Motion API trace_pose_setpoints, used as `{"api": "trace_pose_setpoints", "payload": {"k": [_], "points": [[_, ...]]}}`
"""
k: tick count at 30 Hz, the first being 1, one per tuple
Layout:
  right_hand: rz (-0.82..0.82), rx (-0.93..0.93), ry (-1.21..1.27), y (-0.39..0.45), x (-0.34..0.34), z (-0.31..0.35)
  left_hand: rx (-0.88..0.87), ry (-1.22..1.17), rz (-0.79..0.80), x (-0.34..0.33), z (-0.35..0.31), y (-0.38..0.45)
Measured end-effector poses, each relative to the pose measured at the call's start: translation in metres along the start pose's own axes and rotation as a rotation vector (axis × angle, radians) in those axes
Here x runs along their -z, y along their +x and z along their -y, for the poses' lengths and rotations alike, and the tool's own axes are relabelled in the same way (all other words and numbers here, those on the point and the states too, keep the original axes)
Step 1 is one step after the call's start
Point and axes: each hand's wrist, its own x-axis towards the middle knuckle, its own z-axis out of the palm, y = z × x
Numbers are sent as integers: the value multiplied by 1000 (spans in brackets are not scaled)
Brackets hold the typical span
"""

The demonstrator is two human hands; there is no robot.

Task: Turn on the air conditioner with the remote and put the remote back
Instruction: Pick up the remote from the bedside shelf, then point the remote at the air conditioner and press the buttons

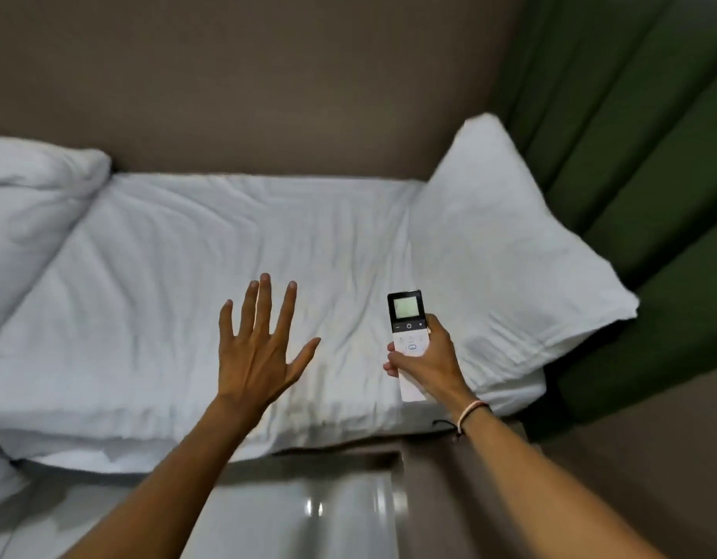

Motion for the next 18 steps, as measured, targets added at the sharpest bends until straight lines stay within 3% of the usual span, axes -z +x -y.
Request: {"api": "trace_pose_setpoints", "payload": {"k": [4,11,18], "points": [[133,175,184,7,-39,122,61,64,-160,102,60,42],[373,298,467,-7,-118,304,202,210,-380,265,155,65],[550,432,450,-43,-170,415,278,300,-455,361,211,52]]}}
